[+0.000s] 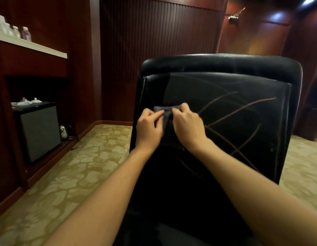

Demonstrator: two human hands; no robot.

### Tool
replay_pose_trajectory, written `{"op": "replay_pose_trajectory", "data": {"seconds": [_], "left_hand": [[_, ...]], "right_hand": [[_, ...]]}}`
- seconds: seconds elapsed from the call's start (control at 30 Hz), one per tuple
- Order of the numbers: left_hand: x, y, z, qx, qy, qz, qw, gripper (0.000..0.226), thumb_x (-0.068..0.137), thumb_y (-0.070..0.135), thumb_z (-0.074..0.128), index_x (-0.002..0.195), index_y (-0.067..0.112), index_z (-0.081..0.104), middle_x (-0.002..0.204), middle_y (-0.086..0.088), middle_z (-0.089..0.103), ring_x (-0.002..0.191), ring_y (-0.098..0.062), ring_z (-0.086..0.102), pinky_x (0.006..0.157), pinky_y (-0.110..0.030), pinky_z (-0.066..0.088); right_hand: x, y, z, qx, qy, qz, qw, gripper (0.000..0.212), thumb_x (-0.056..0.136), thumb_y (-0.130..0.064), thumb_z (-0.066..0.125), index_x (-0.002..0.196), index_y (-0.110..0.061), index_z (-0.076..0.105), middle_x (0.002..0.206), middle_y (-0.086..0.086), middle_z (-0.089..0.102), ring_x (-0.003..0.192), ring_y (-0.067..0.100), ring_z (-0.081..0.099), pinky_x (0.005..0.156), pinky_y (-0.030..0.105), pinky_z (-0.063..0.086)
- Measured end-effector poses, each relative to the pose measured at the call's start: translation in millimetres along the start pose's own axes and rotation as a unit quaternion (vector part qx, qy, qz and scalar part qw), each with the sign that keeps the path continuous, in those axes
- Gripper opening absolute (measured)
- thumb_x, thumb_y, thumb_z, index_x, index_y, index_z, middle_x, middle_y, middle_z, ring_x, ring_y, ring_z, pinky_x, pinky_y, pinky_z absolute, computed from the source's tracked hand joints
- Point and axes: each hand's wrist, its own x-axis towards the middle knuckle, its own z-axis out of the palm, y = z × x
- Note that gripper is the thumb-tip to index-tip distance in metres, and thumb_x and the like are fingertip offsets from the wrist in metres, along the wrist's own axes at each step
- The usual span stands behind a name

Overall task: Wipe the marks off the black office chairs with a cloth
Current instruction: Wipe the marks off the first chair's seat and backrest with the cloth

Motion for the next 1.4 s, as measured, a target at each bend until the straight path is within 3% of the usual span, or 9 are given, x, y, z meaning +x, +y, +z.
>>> {"op": "replay_pose_trajectory", "data": {"seconds": [0.17, 0.33, 0.47, 0.53, 0.67, 0.77, 0.93, 1.2, 1.4], "left_hand": [[-30.0, -15.6, 28.2, 0.013, -0.053, 0.006, 0.998, 0.027, 0.091, 0.011, 0.062, 0.115, 0.008, 0.074, 0.083, -0.011, 0.056, 0.074, -0.024, 0.059, 0.071, -0.028, 0.043], [-131.8, -40.4, 38.4, 0.001, -0.035, -0.043, 0.998, 0.031, 0.089, 0.0, 0.067, 0.118, 0.006, 0.071, 0.083, 0.005, 0.042, 0.071, 0.0, 0.04, 0.072, -0.007, 0.034], [-190.6, -45.9, 35.9, 0.0, -0.067, -0.098, 0.993, 0.031, 0.086, -0.002, 0.072, 0.114, 0.01, 0.074, 0.079, 0.007, 0.046, 0.07, -0.003, 0.045, 0.07, -0.006, 0.039], [-182.0, -43.9, 34.6, -0.005, -0.054, -0.1, 0.994, 0.025, 0.086, -0.001, 0.072, 0.108, 0.01, 0.076, 0.079, 0.005, 0.051, 0.07, -0.004, 0.05, 0.069, -0.016, 0.046], [-103.6, -19.5, 24.3, -0.027, 0.027, -0.044, 0.998, 0.021, 0.088, 0.004, 0.067, 0.108, 0.004, 0.075, 0.075, -0.002, 0.054, 0.07, -0.002, 0.046, 0.07, -0.012, 0.037], [-28.5, -0.6, 19.7, -0.028, 0.068, 0.011, 0.997, 0.024, 0.09, 0.007, 0.063, 0.111, 0.006, 0.075, 0.077, -0.005, 0.056, 0.071, -0.004, 0.046, 0.069, -0.018, 0.037], [69.1, 17.3, 23.8, -0.029, 0.133, 0.027, 0.99, 0.024, 0.09, 0.006, 0.062, 0.11, 0.006, 0.076, 0.081, -0.009, 0.063, 0.073, -0.006, 0.051, 0.073, -0.014, 0.037], [101.7, 5.8, 49.0, 0.084, -0.025, 0.034, 0.996, 0.029, 0.098, 0.016, 0.056, 0.124, 0.009, 0.068, 0.104, -0.018, 0.061, 0.091, -0.04, 0.063, 0.081, -0.048, 0.052], [19.0, -23.0, 38.0, 0.112, -0.066, 0.069, 0.989, 0.035, 0.093, 0.007, 0.063, 0.128, 0.006, 0.065, 0.092, -0.014, 0.057, 0.07, -0.035, 0.064, 0.06, -0.041, 0.053]], "right_hand": [[-31.6, 16.4, 27.2, -0.045, 0.035, -0.027, 0.998, 0.019, 0.075, -0.01, 0.072, 0.093, -0.008, 0.069, 0.082, 0.01, 0.063, 0.049, 0.029, 0.062, 0.039, 0.028, 0.037], [-111.7, 6.8, 74.5, -0.06, 0.003, -0.07, 0.996, 0.042, 0.078, -0.021, 0.045, 0.108, -0.011, 0.072, 0.082, 0.002, 0.067, 0.055, 0.021, 0.063, 0.048, 0.03, 0.043], [-155.7, 4.1, 89.9, -0.057, -0.053, -0.107, 0.991, 0.038, 0.077, -0.022, 0.049, 0.105, -0.014, 0.074, 0.085, 0.0, 0.068, 0.057, 0.02, 0.063, 0.051, 0.032, 0.045], [-148.4, 5.9, 83.2, -0.039, -0.053, -0.113, 0.991, 0.031, 0.074, -0.022, 0.055, 0.098, -0.016, 0.073, 0.085, -0.001, 0.067, 0.059, 0.02, 0.063, 0.052, 0.032, 0.044], [-83.4, 11.3, 44.2, -0.011, 0.031, -0.088, 0.996, 0.02, 0.077, -0.02, 0.048, 0.085, -0.019, 0.066, 0.076, 0.001, 0.06, 0.058, 0.023, 0.06, 0.049, 0.032, 0.042], [-21.2, 18.6, 6.6, -0.001, 0.089, -0.055, 0.995, 0.005, 0.075, -0.012, 0.067, 0.079, -0.014, 0.067, 0.072, 0.006, 0.061, 0.053, 0.029, 0.062, 0.044, 0.03, 0.042], [62.1, 27.1, -30.0, 0.0, 0.088, -0.008, 0.996, 0.022, 0.097, -0.016, 0.051, 0.111, -0.008, 0.066, 0.106, 0.013, 0.062, 0.084, 0.038, 0.065, 0.061, 0.039, 0.043], [92.4, 38.4, -9.8, -0.053, 0.016, -0.022, 0.998, 0.025, 0.099, -0.01, 0.043, 0.116, -0.004, 0.06, 0.114, 0.014, 0.057, 0.096, 0.036, 0.064, 0.069, 0.039, 0.042], [20.7, 28.7, 24.4, -0.04, 0.025, -0.063, 0.997, 0.031, 0.076, -0.006, 0.072, 0.107, 0.001, 0.069, 0.089, 0.013, 0.067, 0.064, 0.03, 0.068, 0.046, 0.032, 0.047]]}}
